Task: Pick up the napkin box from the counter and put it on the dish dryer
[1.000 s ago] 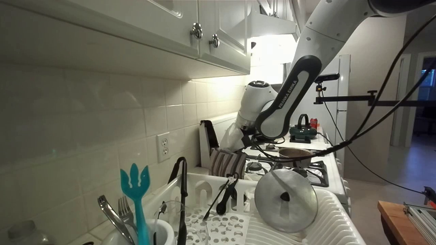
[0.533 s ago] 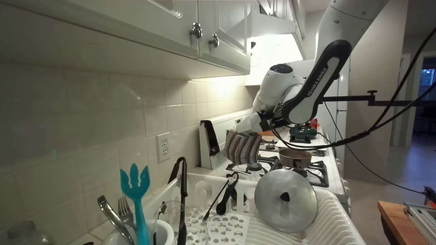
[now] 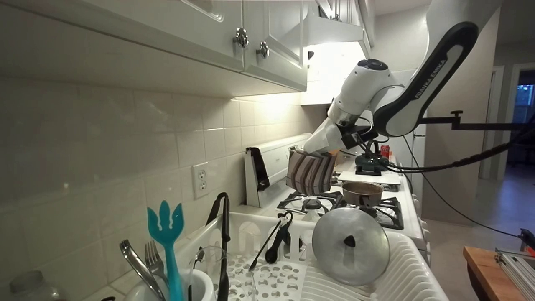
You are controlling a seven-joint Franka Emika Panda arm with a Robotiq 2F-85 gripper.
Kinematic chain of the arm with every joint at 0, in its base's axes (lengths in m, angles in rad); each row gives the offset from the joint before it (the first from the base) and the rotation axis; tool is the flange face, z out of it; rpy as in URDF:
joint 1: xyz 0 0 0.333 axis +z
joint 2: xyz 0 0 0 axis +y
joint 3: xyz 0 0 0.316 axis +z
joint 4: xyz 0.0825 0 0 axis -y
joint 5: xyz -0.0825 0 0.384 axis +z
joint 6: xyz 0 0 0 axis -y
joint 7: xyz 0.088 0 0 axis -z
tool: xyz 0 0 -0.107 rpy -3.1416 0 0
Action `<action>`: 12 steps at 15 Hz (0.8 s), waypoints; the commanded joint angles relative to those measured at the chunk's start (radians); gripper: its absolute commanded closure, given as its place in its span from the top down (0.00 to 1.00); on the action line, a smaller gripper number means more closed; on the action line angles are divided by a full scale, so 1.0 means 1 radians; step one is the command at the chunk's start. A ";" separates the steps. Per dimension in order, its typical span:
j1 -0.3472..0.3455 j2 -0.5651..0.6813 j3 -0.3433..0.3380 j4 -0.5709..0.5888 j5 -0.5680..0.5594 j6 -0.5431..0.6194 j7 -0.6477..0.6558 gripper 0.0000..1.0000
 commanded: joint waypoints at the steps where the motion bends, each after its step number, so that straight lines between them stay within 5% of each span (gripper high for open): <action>1: 0.165 -0.239 -0.120 -0.036 -0.055 -0.089 -0.148 0.01; 3: 0.180 -0.301 -0.102 -0.017 -0.065 -0.146 -0.229 0.01; 4: 0.007 -0.290 0.103 -0.024 0.044 -0.151 -0.350 0.01; 6: -0.054 -0.323 0.227 -0.012 0.104 -0.219 -0.481 0.01; 7: -0.018 -0.404 0.220 0.014 -0.041 -0.304 -0.408 0.01; 12: -0.140 -0.594 0.560 0.022 -0.159 -0.563 -0.380 0.01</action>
